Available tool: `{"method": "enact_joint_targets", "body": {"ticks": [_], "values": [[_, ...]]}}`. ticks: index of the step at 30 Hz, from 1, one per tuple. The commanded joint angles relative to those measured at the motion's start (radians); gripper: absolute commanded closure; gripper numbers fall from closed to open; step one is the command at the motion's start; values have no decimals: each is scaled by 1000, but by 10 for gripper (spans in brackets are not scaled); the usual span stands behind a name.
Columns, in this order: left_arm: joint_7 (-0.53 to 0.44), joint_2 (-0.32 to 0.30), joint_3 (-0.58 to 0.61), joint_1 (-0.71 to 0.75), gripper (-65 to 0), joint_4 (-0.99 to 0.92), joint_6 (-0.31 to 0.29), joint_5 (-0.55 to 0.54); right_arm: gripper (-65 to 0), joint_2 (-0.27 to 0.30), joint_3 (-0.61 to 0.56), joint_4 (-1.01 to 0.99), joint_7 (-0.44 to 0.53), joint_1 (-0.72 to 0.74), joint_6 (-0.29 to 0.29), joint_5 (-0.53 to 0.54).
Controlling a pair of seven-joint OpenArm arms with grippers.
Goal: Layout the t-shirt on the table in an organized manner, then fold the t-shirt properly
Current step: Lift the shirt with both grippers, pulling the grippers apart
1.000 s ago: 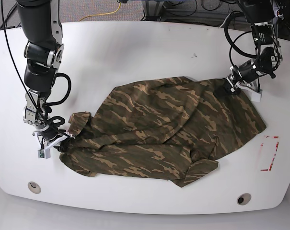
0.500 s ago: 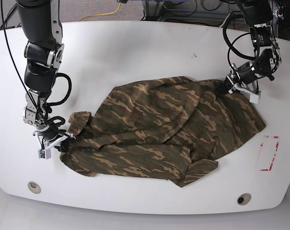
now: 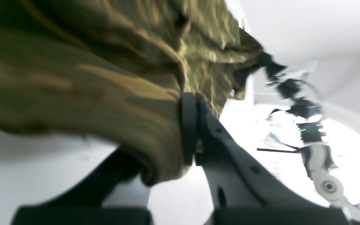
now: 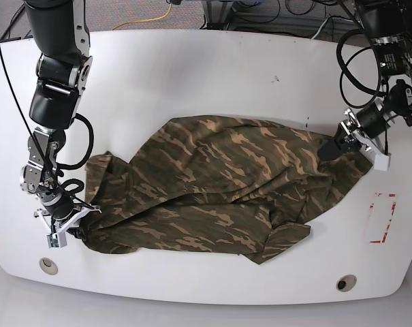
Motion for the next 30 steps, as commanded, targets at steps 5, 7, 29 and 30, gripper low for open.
{"method": "enact_joint_targets", "body": {"ticks": [5,7,29,30], "values": [[-10,-99,-27,-61,0,29,-34,-96,-2,-7,4,237,-96,-6,4,10],[-5,-125,-44,-73,0,29,-45,-99,-2,-16,4,298,-128,-6,4,6],[116,-396,99,-673,0,14,-186,-99,-2,-18,3,788,-418,115,-3,3],[122,-401,116,-715,0,6,-194,-99,-2,-18,3,794,-424,127,-3,3]]}}
